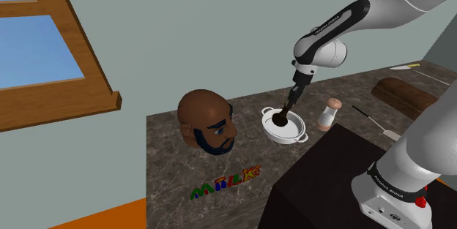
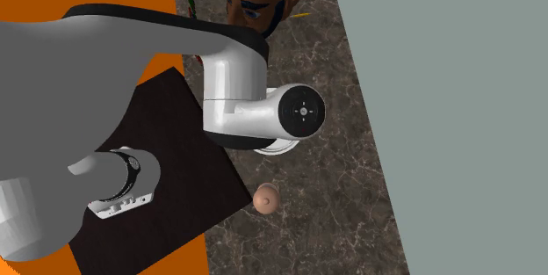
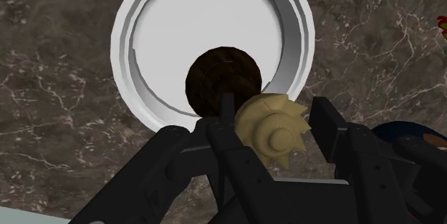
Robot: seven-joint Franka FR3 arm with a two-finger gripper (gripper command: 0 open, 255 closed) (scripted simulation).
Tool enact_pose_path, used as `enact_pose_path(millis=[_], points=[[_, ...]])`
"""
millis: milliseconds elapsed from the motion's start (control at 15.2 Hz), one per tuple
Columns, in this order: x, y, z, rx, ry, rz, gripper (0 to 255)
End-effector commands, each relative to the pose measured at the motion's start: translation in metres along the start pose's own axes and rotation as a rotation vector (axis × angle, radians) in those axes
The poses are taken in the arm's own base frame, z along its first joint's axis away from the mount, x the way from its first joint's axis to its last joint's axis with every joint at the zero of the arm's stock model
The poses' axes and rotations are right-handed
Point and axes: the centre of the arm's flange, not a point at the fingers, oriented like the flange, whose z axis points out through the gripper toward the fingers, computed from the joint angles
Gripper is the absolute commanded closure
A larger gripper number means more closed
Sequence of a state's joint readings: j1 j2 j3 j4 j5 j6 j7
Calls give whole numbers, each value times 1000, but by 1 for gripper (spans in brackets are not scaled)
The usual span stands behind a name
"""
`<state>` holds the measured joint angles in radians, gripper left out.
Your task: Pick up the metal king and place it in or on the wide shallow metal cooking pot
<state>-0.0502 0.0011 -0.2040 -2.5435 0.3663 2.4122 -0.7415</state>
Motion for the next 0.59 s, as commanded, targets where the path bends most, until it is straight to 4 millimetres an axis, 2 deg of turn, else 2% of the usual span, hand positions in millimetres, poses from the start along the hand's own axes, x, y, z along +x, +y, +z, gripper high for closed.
enact_pose_path(millis=[0,330,396,528], points=[[0,0,1,0,1,0,255],[0,0,1,0,1,0,255],[0,0,1,0,1,0,0],[0,0,1,0,1,0,0]])
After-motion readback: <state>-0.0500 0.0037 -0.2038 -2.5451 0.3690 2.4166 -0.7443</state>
